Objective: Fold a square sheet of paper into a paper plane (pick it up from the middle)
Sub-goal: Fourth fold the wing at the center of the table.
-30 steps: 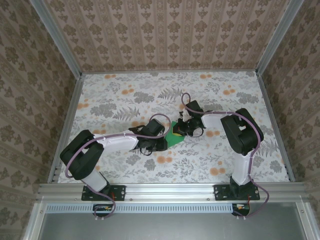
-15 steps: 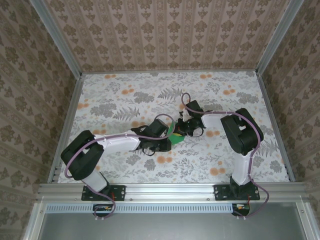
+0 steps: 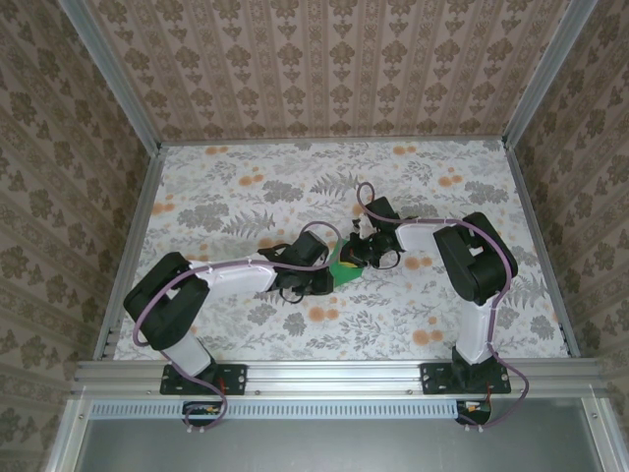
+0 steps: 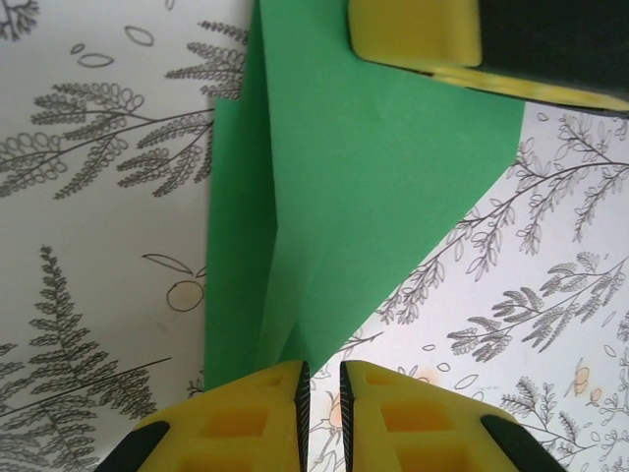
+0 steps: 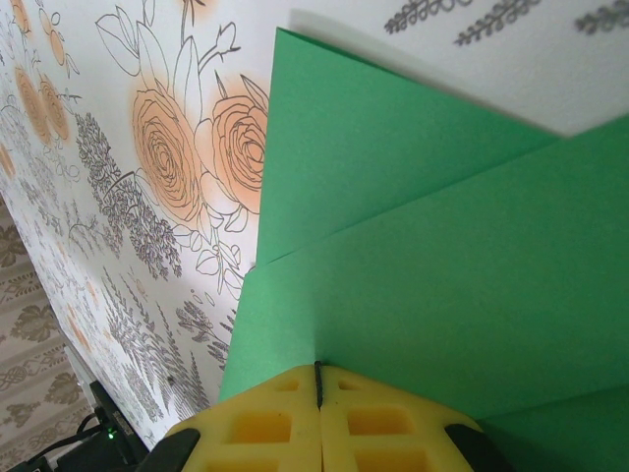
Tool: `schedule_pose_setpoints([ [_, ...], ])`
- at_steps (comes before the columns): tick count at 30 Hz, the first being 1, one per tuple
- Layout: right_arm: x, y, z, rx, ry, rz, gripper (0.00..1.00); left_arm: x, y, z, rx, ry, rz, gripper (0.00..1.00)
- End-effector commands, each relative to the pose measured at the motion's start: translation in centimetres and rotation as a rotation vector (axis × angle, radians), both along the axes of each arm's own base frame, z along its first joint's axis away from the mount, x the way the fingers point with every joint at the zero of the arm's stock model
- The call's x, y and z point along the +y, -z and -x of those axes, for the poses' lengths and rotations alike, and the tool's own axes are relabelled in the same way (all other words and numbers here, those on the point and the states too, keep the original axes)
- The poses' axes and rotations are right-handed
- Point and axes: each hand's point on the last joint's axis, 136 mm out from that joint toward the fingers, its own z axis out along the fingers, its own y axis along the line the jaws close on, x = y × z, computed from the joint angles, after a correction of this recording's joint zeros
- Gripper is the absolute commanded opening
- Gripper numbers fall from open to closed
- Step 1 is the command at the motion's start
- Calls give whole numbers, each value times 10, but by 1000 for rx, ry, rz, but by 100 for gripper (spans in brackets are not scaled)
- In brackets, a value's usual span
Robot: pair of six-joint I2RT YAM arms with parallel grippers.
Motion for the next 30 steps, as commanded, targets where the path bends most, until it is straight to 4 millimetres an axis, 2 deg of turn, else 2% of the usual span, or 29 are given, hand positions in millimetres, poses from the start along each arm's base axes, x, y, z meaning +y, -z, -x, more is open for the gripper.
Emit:
schedule_pose_setpoints([
  [1, -50, 76, 40, 189, 58, 287, 6, 12, 12, 1, 18, -20, -41, 19],
  [30, -53, 78, 42, 197, 57, 295, 6, 31, 32, 4, 70, -72, -96, 16],
])
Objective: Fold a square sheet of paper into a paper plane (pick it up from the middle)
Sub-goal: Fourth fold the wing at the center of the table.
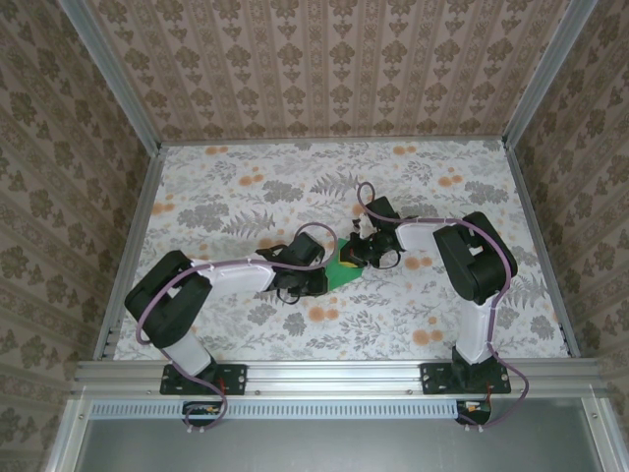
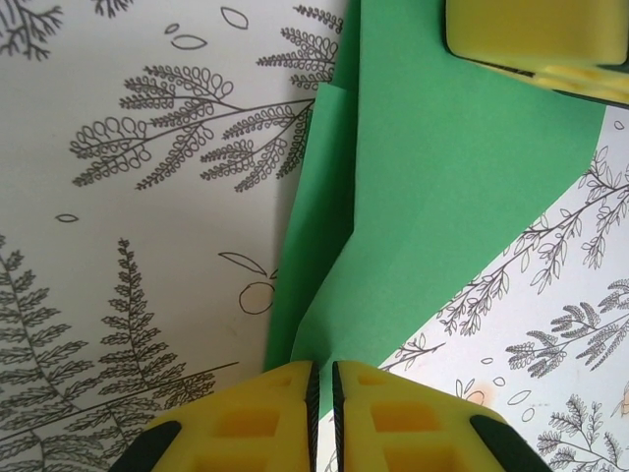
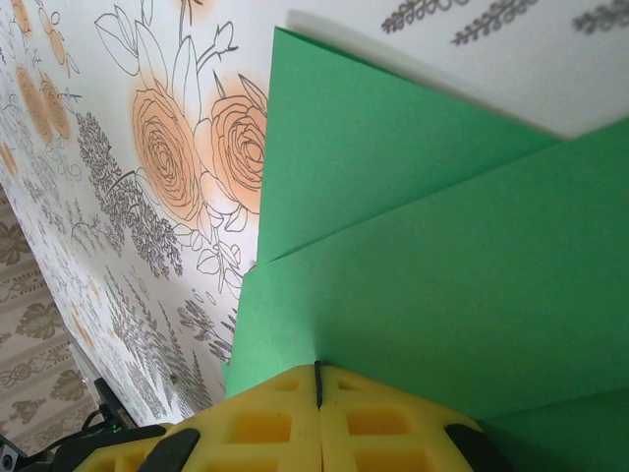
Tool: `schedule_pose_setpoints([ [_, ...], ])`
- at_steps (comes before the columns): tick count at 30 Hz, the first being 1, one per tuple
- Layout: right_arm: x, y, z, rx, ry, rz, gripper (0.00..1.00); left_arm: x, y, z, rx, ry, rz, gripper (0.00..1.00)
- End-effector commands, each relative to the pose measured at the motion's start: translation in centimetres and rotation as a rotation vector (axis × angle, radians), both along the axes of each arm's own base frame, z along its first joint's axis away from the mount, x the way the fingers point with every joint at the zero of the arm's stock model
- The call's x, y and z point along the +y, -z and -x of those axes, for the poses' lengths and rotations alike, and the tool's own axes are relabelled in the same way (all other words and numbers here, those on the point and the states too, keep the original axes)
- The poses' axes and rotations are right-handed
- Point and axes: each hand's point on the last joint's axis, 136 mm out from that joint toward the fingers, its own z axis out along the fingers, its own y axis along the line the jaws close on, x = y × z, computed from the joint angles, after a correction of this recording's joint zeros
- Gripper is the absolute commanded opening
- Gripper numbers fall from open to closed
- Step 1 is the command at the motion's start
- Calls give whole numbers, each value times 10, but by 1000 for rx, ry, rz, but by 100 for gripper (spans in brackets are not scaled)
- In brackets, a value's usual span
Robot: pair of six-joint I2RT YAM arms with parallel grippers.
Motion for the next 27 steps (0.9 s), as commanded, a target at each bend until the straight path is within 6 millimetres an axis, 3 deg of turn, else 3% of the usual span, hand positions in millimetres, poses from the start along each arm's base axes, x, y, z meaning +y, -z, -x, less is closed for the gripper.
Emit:
schedule_pose_setpoints([
  [1, -53, 78, 42, 188, 56, 302, 7, 19, 21, 7, 53, -36, -69, 16],
  [18, -54, 78, 40, 186, 59, 305, 6, 35, 33, 13, 105, -84, -94, 9],
  [21, -40, 57, 26, 136, 61, 220, 7, 35, 35, 16, 118, -89, -83, 6],
  [27, -5, -28, -13, -79, 35, 5, 11, 34, 40, 19, 139, -100, -70, 2],
])
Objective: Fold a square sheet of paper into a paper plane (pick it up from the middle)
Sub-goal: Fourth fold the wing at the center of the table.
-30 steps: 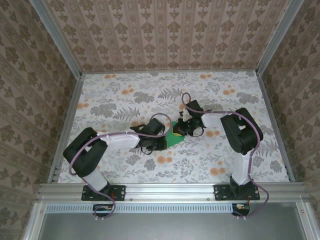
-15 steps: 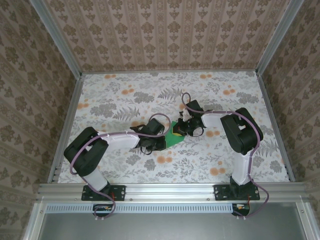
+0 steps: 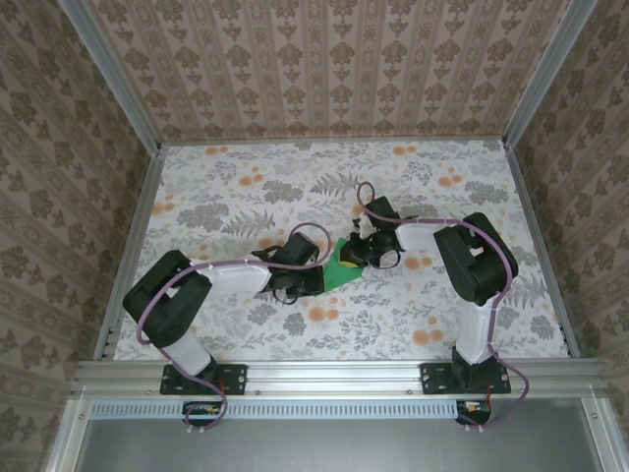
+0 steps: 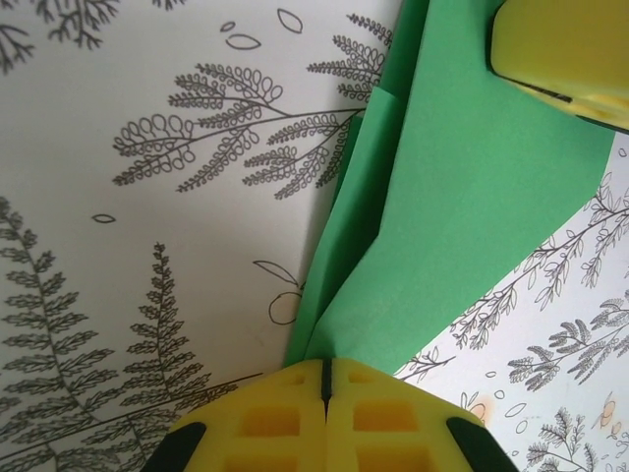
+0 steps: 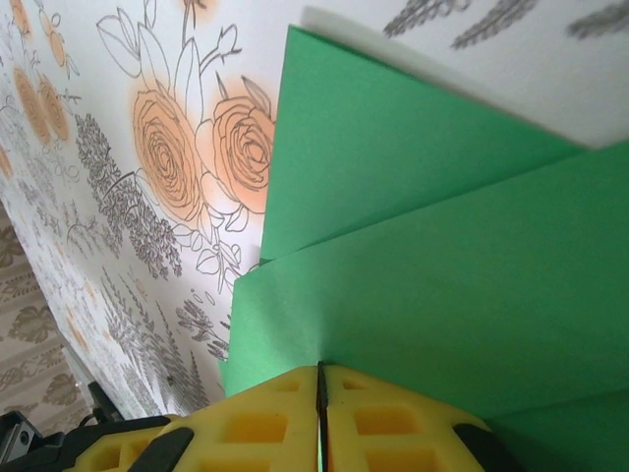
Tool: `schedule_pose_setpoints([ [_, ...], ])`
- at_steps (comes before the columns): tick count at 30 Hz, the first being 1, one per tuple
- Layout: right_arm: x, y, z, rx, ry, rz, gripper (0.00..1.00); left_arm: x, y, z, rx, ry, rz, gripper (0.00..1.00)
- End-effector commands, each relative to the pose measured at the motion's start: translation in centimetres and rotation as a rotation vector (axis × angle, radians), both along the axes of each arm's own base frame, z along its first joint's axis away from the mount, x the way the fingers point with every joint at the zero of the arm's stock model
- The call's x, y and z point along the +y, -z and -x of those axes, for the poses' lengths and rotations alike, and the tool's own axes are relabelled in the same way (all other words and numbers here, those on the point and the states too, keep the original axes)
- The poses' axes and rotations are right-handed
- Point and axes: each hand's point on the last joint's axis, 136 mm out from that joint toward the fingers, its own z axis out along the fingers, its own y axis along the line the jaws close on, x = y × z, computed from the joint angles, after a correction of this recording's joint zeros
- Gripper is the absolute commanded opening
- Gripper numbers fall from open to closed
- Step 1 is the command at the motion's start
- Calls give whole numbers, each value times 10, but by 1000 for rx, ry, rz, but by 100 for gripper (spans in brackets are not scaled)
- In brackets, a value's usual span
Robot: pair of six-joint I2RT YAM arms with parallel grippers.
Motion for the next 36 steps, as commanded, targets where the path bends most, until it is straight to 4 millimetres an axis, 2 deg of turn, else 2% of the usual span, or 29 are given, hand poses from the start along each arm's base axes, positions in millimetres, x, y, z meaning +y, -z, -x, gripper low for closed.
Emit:
schedule_pose_setpoints([
  [1, 0, -31, -11, -84, 20, -23, 12, 30, 35, 21, 102, -38, -120, 1],
  [3, 6, -45, -8, -116, -2, -57, 14, 30, 36, 21, 107, -42, -112, 1],
  [5, 11, -47, 1, -121, -24, -71, 14, 30, 37, 22, 111, -47, -108, 0],
  [10, 20, -30, 29, -79, -63, -47, 13, 32, 38, 23, 118, -58, -107, 0],
  [16, 32, -15, 47, -40, -100, -45, 11, 34, 39, 23, 127, -78, -103, 0],
  [20, 35, -3, 48, -13, -103, -34, 11, 34, 38, 23, 128, -84, -97, 0],
  [30, 37, 9, 42, 16, -96, -12, 10, 30, 31, 21, 117, -72, -76, 0],
  [36, 48, -14, 41, -30, -104, -119, 10, 31, 28, 18, 110, -74, -72, 0],
])
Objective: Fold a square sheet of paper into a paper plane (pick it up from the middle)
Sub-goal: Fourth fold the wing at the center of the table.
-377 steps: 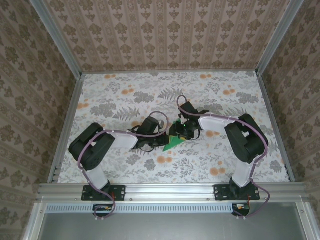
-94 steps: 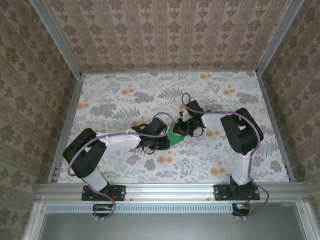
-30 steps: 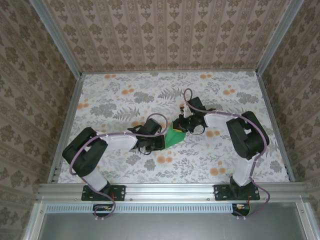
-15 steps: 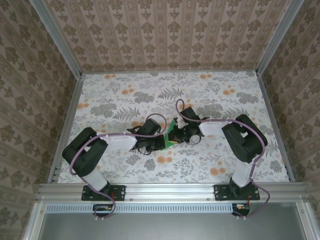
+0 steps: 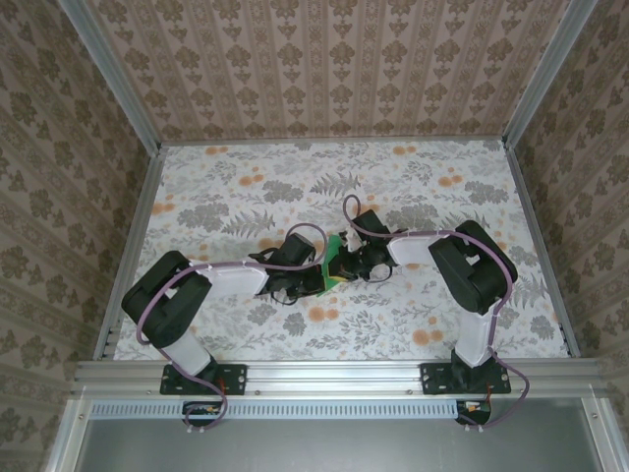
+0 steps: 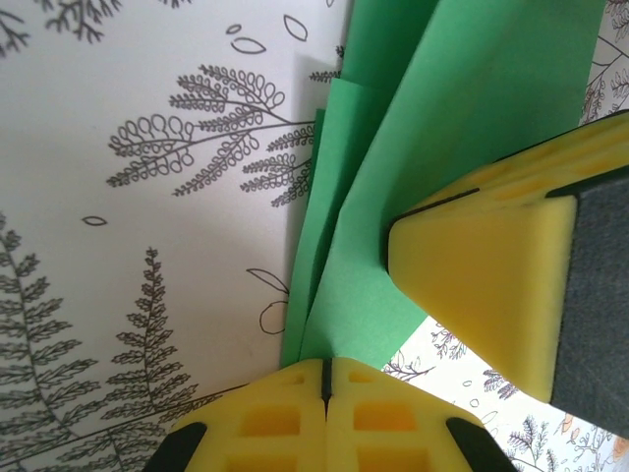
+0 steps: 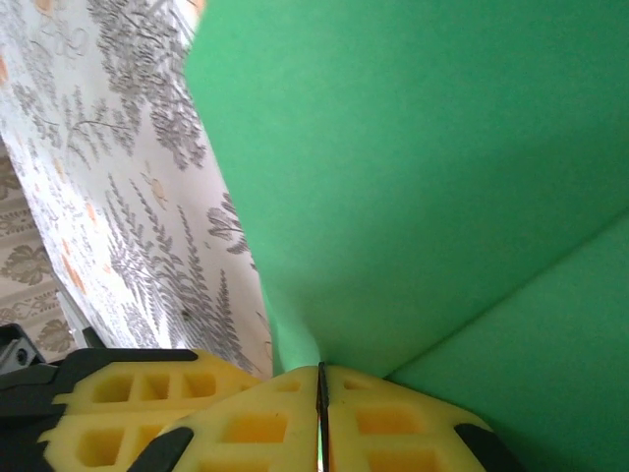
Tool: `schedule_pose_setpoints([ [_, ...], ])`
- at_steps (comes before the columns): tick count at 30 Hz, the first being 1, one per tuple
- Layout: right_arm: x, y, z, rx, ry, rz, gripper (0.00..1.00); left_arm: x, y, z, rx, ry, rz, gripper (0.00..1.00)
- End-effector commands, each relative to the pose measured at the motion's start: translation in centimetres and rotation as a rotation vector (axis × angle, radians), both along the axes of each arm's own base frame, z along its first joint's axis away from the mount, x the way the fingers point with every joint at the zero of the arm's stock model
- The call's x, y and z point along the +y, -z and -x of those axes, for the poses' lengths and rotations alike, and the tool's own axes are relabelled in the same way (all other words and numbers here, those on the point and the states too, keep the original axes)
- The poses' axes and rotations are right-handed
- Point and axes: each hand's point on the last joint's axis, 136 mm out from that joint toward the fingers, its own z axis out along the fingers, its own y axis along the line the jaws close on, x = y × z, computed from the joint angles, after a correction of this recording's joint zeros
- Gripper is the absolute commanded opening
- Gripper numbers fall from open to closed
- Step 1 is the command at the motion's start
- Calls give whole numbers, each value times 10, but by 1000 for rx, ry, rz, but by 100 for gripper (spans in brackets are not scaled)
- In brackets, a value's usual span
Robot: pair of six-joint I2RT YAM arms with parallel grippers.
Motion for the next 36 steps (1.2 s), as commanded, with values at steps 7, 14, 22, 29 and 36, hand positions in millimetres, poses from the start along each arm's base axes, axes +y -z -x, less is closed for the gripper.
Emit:
schedule_pose_setpoints([
  [7, 11, -9, -4, -12, 5, -75, 10, 36, 32, 21, 99, -25, -140, 0],
  [14, -1, 21, -4, 38, 26, 44, 9, 32, 25, 18, 78, -15, -114, 0],
  [22, -9, 36, 1, 69, 28, 99, 8, 5, -17, -3, -62, 15, 58, 6],
  [29, -9, 39, 2, 75, 26, 107, 8, -3, -10, -12, -43, 22, 102, 7],
  [36, -12, 42, 4, 87, 26, 122, 8, -9, -3, -8, -16, 36, 143, 7],
])
